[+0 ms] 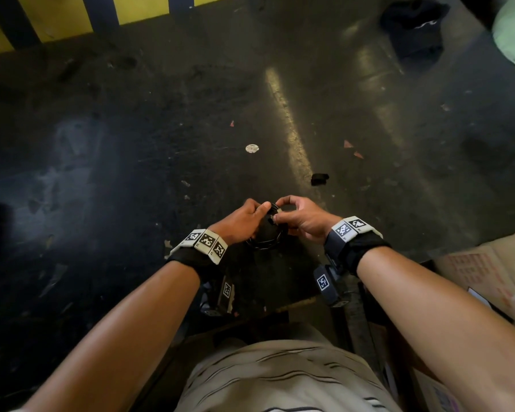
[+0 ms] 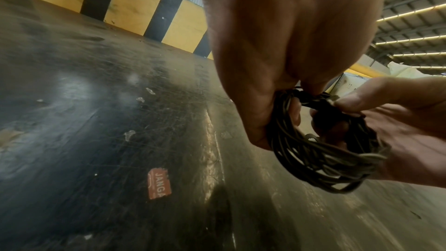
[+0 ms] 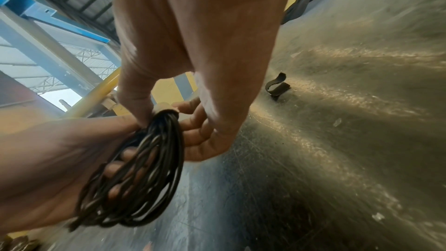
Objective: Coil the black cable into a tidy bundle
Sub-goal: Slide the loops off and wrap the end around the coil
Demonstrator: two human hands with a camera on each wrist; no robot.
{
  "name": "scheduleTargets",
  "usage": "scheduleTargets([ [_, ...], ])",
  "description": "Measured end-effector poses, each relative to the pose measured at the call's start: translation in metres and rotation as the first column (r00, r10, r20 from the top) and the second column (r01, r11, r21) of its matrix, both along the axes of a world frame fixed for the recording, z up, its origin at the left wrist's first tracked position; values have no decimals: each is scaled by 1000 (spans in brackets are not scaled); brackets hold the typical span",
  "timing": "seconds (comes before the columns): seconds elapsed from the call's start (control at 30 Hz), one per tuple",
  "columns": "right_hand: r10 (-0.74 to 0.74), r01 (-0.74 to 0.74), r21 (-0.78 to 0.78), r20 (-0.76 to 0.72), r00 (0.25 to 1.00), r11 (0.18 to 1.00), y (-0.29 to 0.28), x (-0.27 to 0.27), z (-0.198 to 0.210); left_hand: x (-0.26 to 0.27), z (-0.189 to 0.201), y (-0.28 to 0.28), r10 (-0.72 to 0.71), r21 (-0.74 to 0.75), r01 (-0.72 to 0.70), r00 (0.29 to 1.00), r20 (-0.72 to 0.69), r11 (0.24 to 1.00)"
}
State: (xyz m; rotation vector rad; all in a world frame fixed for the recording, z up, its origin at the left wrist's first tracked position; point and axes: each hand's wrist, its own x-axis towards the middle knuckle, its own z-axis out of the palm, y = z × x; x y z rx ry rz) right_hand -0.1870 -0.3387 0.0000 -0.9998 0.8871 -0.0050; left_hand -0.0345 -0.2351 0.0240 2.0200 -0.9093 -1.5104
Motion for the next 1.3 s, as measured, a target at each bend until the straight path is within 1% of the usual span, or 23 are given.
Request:
scheduleTargets([
  [0.13,-66,66,-10,27,997,998,-1,-1,-3,2,2,-5,-6,8,6,1000,2,1000],
  [0.27,-82,83,-40,33,996,996,-1,-2,-2,-1,-2,-6,22,-8,-22,1000,1,1000],
  [0.37,-112,113,-88,22,993,990,-2,-2,-2,-1,-5,-7,77,-30,-79,995,-61,996],
  [0.43,-139,140,-119,19,990,983,-4,-3,-3,4,-7,-9,99,-11,-102,987,-126,995],
  [0.5,-118,113,-177,-15,993,978,-7,-4,-4,9,-9,-12,119,17,-118,978,-170,993],
  [0.6,-24,-12,-311,-114,993,950,-13,-7,-3,11,-12,-20,111,28,-108,981,-162,994],
  [0.67,-3,-61,-407,-155,988,911,-17,-10,-1,9,-14,-28,94,26,-91,984,-153,995],
  [0.7,0,-87,-485,-178,984,870,-21,-12,0,7,-16,-35,83,20,-81,985,-151,997],
  [0.77,-6,-172,-665,-256,967,727,-28,-18,2,1,-20,-51,70,0,-71,984,-164,997],
  [0.8,-24,-206,-723,-294,955,660,-32,-21,3,-4,-22,-60,66,-14,-70,983,-172,997],
  [0.83,-47,-218,-751,-314,948,624,-36,-25,4,-8,-22,-70,57,-25,-62,984,-170,998],
  [0.87,-71,-219,-761,-328,942,611,-41,-29,4,-13,-22,-80,38,-34,-44,986,-165,998],
  [0.93,-126,-213,-763,-359,925,610,-51,-41,3,-21,-25,-100,-7,-45,0,988,-155,999],
  [1.0,-180,-194,-754,-383,906,627,-64,-55,2,-26,-31,-119,-87,-55,82,992,-94,995],
  [1.03,-208,-181,-755,-389,898,630,-70,-63,1,-27,-34,-129,-137,-57,135,990,-30,989],
  [1.1,-254,-151,-755,-392,884,638,-82,-76,-1,-26,-41,-147,-223,-52,234,961,163,971],
  [1.17,-289,-120,-749,-391,874,651,-92,-87,-3,-27,-50,-162,-233,-73,269,918,321,960],
  [1.23,-307,-101,-740,-394,866,665,-101,-95,-5,-31,-62,-173,-213,-117,289,876,432,950],
  [1.3,-314,-86,-726,-397,863,682,-108,-100,-8,-37,-73,-179,-214,-131,330,819,533,935],
])
